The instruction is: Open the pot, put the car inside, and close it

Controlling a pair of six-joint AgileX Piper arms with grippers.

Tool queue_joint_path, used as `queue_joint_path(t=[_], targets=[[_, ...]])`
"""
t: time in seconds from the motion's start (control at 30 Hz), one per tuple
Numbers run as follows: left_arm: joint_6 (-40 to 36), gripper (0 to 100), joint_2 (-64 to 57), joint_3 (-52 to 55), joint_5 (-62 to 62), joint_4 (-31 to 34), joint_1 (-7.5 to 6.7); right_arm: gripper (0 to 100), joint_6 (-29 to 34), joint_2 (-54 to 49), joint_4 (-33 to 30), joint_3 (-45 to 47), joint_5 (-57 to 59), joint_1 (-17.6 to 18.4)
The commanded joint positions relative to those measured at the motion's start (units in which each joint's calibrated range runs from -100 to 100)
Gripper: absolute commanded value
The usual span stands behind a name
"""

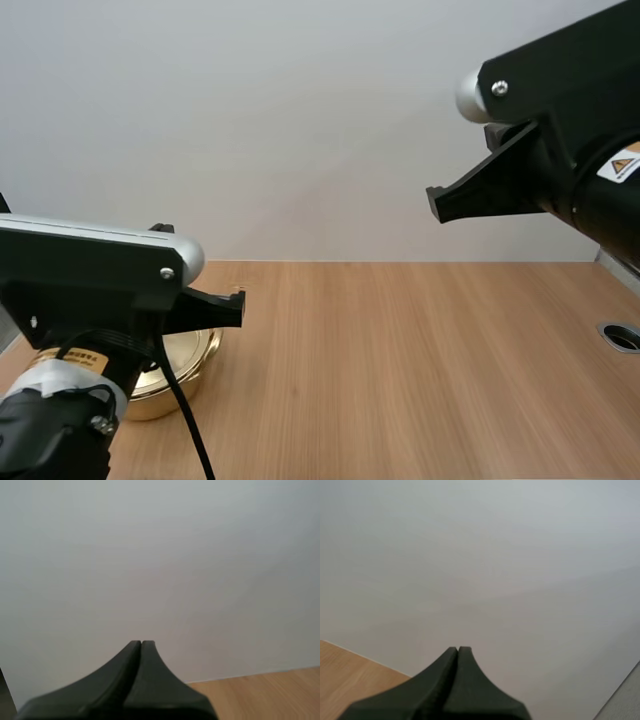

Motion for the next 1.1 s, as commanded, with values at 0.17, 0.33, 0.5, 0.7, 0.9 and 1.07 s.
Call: queue_joint_path(t=[0.17, 0.33, 0.5, 0.7, 0.9, 1.07], targets=[[2.3, 0, 0.0, 12.3, -6.8, 10.0, -2.09, 0, 0.0, -4.7, 0.1, 8.7, -2.2, -0.4], [0.5, 0, 0.0, 12.8, -7.1, 6.0, -2.63, 0, 0.0, -5.9, 0.4, 18.2, -13.2, -1.4], [-7.6, 0, 0.0, 12.8, -5.6, 6.1, -2.6, 0, 0.0, -5.9, -2.0, 23.5, -16.9, -1.7], [-8.4, 0, 0.0, 14.5, -2.5, 6.2, -2.6, 0, 0.0, -5.9, -2.3, 23.7, -14.7, -1.7], [-9.8, 0, 0.0, 18.7, -2.9, 6.2, -2.6, 0, 0.4, -5.9, -1.5, 23.7, -5.5, -1.7], [-11.6, 0, 0.0, 18.8, -3.6, 6.2, -2.6, 0, 0.4, -6.8, 1.5, 23.7, 2.6, -1.7]])
